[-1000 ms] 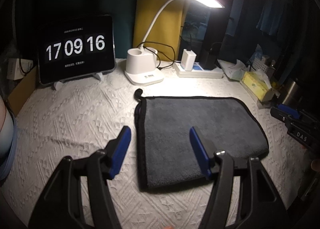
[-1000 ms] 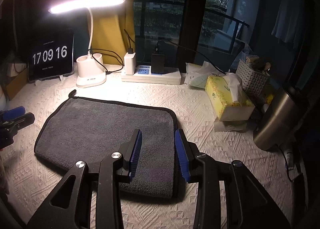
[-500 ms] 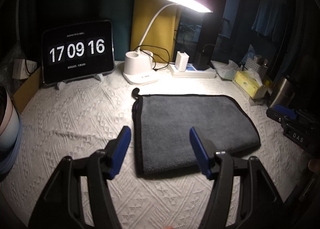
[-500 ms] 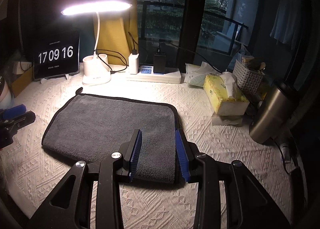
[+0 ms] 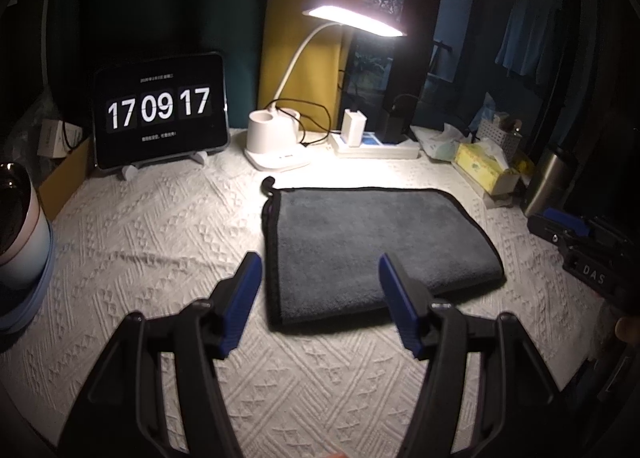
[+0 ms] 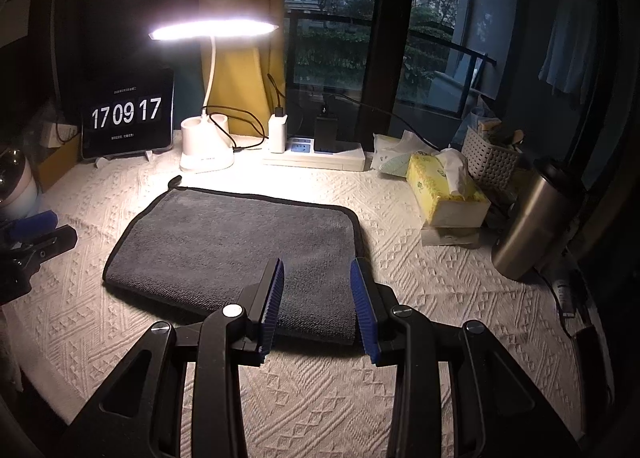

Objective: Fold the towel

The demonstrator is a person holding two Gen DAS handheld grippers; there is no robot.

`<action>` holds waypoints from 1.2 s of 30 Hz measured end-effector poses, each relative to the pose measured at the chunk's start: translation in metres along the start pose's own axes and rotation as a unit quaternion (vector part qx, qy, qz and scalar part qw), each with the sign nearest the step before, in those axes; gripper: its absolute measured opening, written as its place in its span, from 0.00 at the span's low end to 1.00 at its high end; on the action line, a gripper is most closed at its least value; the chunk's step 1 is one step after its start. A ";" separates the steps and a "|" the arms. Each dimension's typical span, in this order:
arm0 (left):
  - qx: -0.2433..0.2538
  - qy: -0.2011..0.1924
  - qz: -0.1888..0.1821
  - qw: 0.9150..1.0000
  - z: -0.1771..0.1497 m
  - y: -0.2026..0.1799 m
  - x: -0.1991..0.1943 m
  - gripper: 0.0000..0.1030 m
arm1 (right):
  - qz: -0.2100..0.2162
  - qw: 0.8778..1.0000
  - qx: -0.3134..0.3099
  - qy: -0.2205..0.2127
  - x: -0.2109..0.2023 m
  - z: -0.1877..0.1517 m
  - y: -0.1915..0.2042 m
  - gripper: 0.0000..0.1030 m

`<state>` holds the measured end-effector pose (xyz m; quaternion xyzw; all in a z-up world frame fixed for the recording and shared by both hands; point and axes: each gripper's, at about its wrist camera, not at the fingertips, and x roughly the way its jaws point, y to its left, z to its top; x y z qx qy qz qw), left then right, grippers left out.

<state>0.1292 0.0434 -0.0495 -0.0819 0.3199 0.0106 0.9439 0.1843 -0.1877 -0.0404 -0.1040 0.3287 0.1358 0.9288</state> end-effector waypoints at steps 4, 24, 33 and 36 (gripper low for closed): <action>0.002 -0.009 -0.005 1.000 -0.004 -0.004 -0.010 0.61 | 0.001 1.000 0.000 -0.006 -0.010 -0.004 0.001 0.36; 0.039 -0.087 0.001 0.995 -0.017 -0.023 -0.071 0.61 | -0.006 0.999 -0.003 -0.036 -0.060 -0.018 0.007 0.36; 0.036 -0.116 -0.014 0.993 -0.019 -0.026 -0.093 0.77 | -0.014 0.998 0.000 -0.063 -0.093 -0.023 0.008 0.36; 0.037 -0.127 -0.015 0.991 -0.021 -0.028 -0.101 0.77 | -0.015 0.997 0.002 -0.072 -0.103 -0.025 0.008 0.36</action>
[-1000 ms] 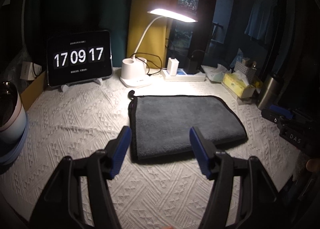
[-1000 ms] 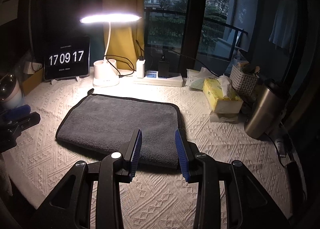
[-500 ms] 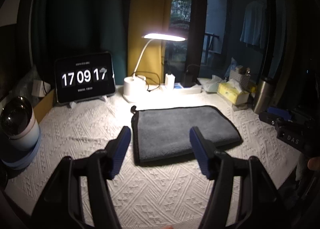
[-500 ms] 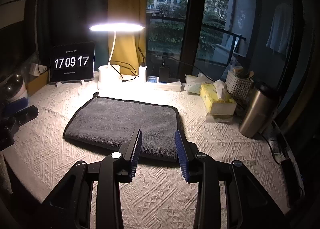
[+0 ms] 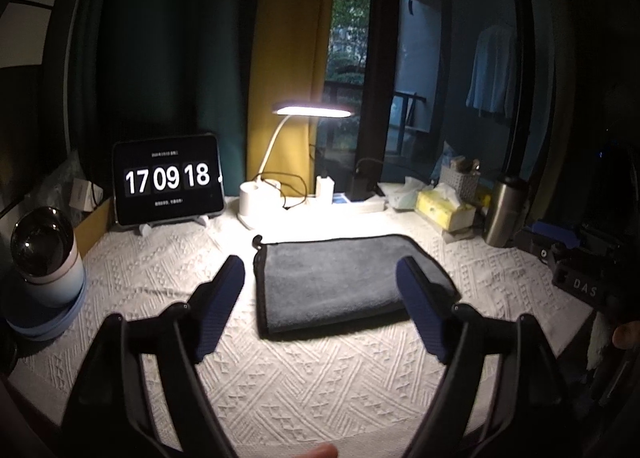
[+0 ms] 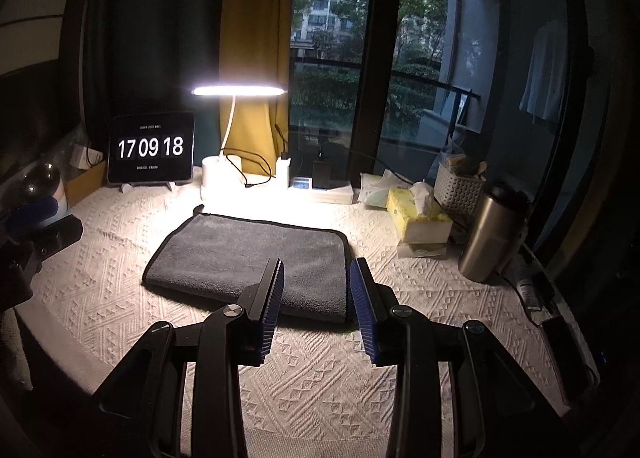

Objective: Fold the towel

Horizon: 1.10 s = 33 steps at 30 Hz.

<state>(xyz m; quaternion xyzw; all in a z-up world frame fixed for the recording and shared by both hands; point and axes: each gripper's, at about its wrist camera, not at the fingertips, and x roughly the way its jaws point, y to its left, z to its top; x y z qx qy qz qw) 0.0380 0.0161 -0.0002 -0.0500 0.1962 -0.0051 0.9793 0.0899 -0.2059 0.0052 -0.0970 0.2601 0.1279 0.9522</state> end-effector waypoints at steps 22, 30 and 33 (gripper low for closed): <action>0.002 -0.064 0.021 0.998 -0.001 -0.009 -0.052 0.88 | -0.010 0.998 0.007 -0.060 -0.056 -0.009 0.002 0.53; -0.013 -0.067 0.019 0.997 -0.002 -0.001 -0.059 0.88 | -0.008 0.997 0.005 -0.071 -0.066 -0.008 0.005 0.53; -0.017 -0.070 0.016 0.997 -0.001 0.001 -0.060 0.88 | -0.008 0.997 0.004 -0.071 -0.066 -0.007 0.006 0.53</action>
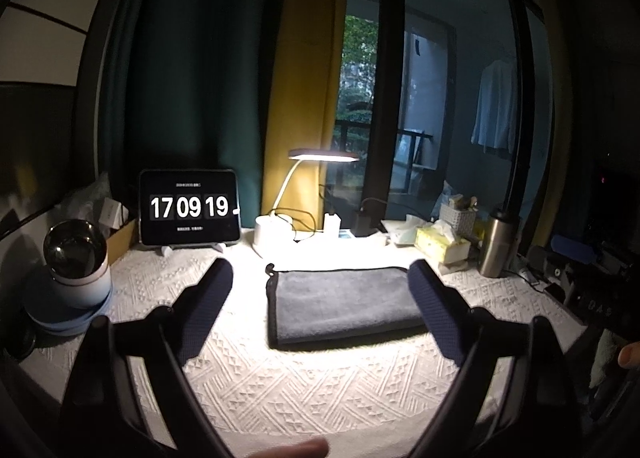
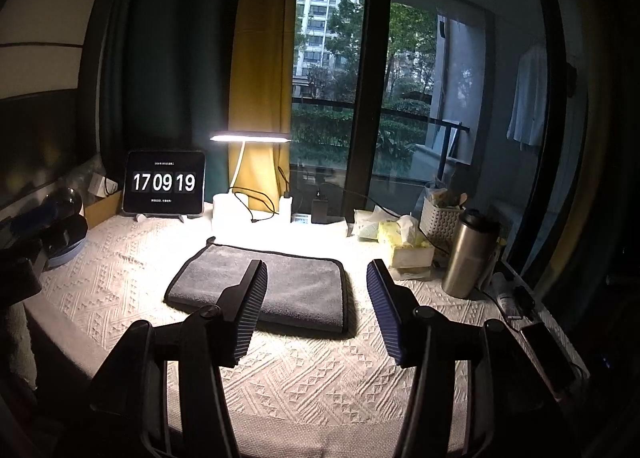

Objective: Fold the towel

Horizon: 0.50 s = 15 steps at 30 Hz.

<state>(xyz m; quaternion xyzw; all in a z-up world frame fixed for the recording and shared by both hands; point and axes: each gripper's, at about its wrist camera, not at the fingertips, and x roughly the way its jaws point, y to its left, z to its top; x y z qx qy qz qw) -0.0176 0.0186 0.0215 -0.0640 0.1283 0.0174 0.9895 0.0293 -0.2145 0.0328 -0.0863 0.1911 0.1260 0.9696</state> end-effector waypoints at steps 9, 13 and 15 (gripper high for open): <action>-0.004 0.004 -0.003 1.000 0.000 0.002 0.001 0.88 | 0.001 1.000 -0.001 0.001 0.002 0.001 0.002 0.53; -0.004 0.004 -0.003 1.000 0.000 0.002 0.002 0.88 | 0.001 1.000 -0.001 0.002 0.002 0.001 0.001 0.53; -0.004 0.005 -0.003 1.000 0.000 0.002 0.002 0.88 | 0.002 1.000 -0.001 0.002 0.002 0.001 0.002 0.53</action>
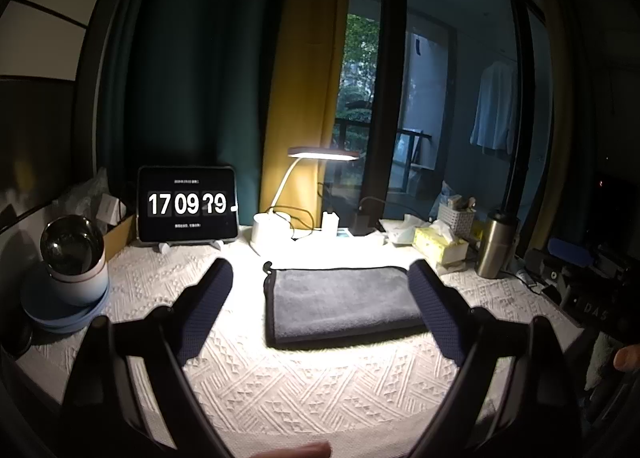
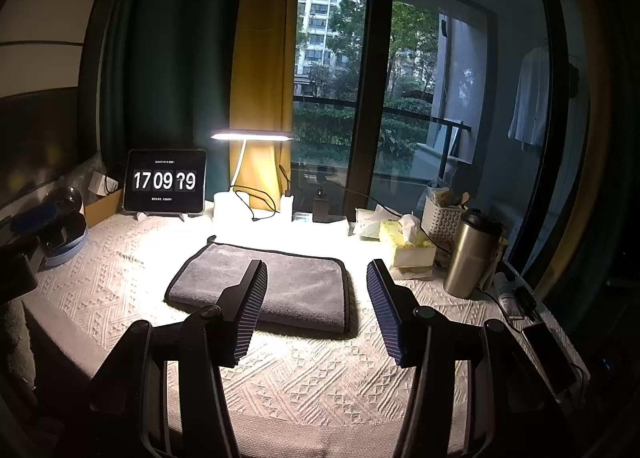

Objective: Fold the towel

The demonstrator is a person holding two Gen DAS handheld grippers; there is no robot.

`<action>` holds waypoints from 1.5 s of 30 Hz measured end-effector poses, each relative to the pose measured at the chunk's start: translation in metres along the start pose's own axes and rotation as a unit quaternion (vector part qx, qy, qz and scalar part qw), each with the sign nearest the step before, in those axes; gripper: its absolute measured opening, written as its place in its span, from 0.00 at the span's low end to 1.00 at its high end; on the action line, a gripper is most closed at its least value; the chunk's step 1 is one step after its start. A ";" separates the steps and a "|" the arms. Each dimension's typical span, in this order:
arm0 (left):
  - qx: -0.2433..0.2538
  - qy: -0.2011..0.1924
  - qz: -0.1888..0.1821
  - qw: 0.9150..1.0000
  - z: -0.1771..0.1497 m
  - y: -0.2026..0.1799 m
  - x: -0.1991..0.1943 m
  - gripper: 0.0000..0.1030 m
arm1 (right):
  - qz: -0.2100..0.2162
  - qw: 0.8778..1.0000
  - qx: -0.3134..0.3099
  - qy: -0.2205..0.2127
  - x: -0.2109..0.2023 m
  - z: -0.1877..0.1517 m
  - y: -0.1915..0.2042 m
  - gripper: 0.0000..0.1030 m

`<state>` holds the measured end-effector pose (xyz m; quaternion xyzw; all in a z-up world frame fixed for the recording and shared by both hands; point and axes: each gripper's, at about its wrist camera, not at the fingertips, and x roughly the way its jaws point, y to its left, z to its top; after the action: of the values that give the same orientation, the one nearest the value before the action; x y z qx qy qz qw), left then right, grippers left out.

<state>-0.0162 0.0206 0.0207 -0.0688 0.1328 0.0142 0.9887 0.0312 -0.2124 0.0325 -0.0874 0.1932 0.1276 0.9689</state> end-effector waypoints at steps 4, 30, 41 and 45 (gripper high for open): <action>0.000 0.003 -0.001 1.000 0.000 0.000 0.001 0.88 | 0.000 1.000 0.000 0.000 0.000 0.000 0.000 0.53; 0.006 0.010 0.006 1.000 -0.003 0.000 0.005 0.88 | -0.002 1.000 0.002 0.001 0.001 -0.004 0.000 0.53; 0.008 0.012 0.011 1.000 -0.002 0.002 0.010 0.88 | -0.001 1.000 0.002 0.003 0.000 -0.005 -0.002 0.53; 0.009 0.012 0.010 1.000 -0.002 0.002 0.010 0.88 | -0.001 1.000 0.002 0.004 0.000 -0.005 -0.002 0.53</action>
<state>-0.0069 0.0222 0.0162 -0.0585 0.1459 0.0225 0.9873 0.0301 -0.2150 0.0280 -0.0865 0.1967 0.1258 0.9685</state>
